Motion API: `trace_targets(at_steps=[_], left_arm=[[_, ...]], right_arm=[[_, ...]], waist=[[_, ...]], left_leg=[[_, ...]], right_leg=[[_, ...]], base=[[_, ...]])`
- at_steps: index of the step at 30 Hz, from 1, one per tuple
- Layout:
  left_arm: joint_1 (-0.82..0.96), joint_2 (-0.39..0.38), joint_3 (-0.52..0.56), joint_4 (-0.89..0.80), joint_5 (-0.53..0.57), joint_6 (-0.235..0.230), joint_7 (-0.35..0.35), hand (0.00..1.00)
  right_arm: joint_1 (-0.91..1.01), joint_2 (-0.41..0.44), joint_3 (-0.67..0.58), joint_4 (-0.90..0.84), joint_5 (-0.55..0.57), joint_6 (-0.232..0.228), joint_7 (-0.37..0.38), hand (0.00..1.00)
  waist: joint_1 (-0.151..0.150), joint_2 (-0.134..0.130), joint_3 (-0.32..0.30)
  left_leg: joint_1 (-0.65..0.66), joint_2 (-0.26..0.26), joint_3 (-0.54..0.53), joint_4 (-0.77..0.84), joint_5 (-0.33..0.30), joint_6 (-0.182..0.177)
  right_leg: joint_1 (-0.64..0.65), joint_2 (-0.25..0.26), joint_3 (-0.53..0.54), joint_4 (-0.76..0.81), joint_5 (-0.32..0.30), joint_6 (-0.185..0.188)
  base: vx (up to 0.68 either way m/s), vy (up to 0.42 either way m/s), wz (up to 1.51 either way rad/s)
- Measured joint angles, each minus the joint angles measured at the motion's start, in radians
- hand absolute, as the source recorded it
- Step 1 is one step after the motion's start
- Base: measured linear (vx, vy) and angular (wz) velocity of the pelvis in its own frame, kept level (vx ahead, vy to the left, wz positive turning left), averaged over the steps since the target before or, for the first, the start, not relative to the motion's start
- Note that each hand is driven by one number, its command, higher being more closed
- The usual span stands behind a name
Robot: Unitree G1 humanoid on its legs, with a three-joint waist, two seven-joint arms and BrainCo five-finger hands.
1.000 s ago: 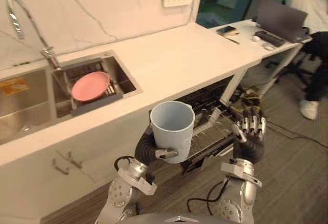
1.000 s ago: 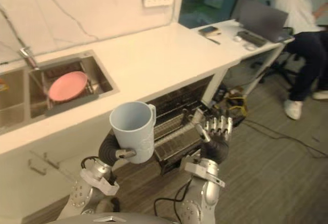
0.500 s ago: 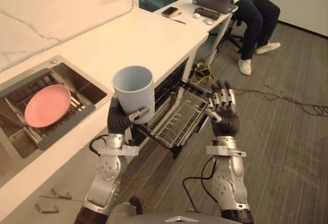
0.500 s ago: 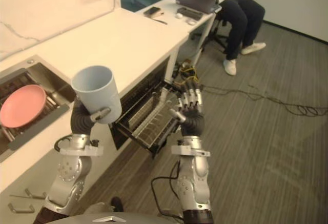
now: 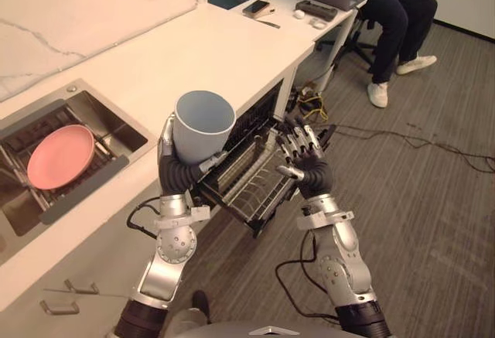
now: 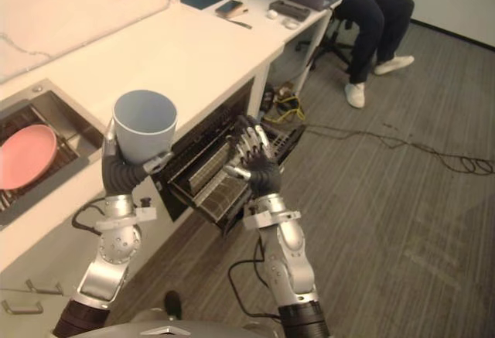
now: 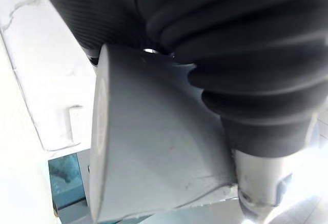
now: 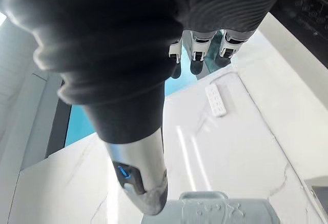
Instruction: Walk over to the sink, pick up the cup, carry it to the dishwasher, place the cup inside the dishwasher, then close the dishwasher door
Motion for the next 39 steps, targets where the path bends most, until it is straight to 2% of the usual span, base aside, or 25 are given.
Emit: trace_targets(at_steps=[4,7,12,16,25,39], left_arm=[[-0.01,-0.009,-0.002,0.054,0.082,0.032,0.073,1.0],[-0.012,-0.023,-0.016,0.061,0.166,0.042,0.112,1.0],[-0.016,-0.033,-0.016,0.061,0.246,0.042,0.18,1.0],[-0.018,-0.033,-0.023,0.061,0.302,0.048,0.207,1.0],[-0.04,-0.034,-0.068,0.095,0.367,0.068,0.204,1.0],[-0.04,0.001,-0.131,0.145,0.389,0.079,0.202,1.0]], right_arm=[[-0.021,0.02,0.031,-0.001,0.064,0.007,0.001,0.0],[-0.02,0.02,0.039,-0.001,0.112,0.022,0.001,0.0],[-0.021,0.022,0.06,-0.005,0.156,0.022,0.0,0.0],[-0.021,0.042,0.08,-0.038,0.18,0.024,0.0,0.0],[-0.047,0.04,0.137,-0.039,0.195,0.032,0.0,0.0],[-0.047,0.038,0.193,-0.037,0.175,0.047,-0.028,0.0]], waist=[[0.01,-0.015,0.006],[-0.001,0.001,0.003],[-0.001,-0.009,0.0],[0.006,-0.018,-0.005],[0.007,-0.025,-0.008],[0.009,-0.032,-0.014]], left_leg=[[0.017,-0.045,0.002,-0.052,0.031,-0.003],[0.017,-0.036,-0.019,-0.053,0.048,-0.006],[0.006,-0.03,-0.024,-0.053,0.059,-0.01],[-0.022,-0.037,-0.024,-0.052,0.074,0.007],[-0.021,-0.041,-0.027,-0.052,0.079,0.011],[-0.028,-0.04,-0.036,-0.052,0.076,0.006]], right_leg=[[0.016,-0.036,-0.007,-0.024,-0.066,0.072],[0.011,-0.03,-0.03,-0.003,-0.087,0.061],[0.003,-0.027,-0.035,-0.001,-0.085,0.059],[-0.019,-0.026,-0.031,-0.012,-0.056,0.063],[-0.02,-0.028,-0.028,-0.011,-0.052,0.064],[-0.022,-0.028,-0.03,-0.013,-0.053,0.055]], base=[[-0.11,0.002,0.03],[-0.15,-0.011,0.16],[-0.05,0.004,0.05],[0.02,0.007,-0.01],[0.01,0.005,0.0],[0.0,0.002,0.0]])
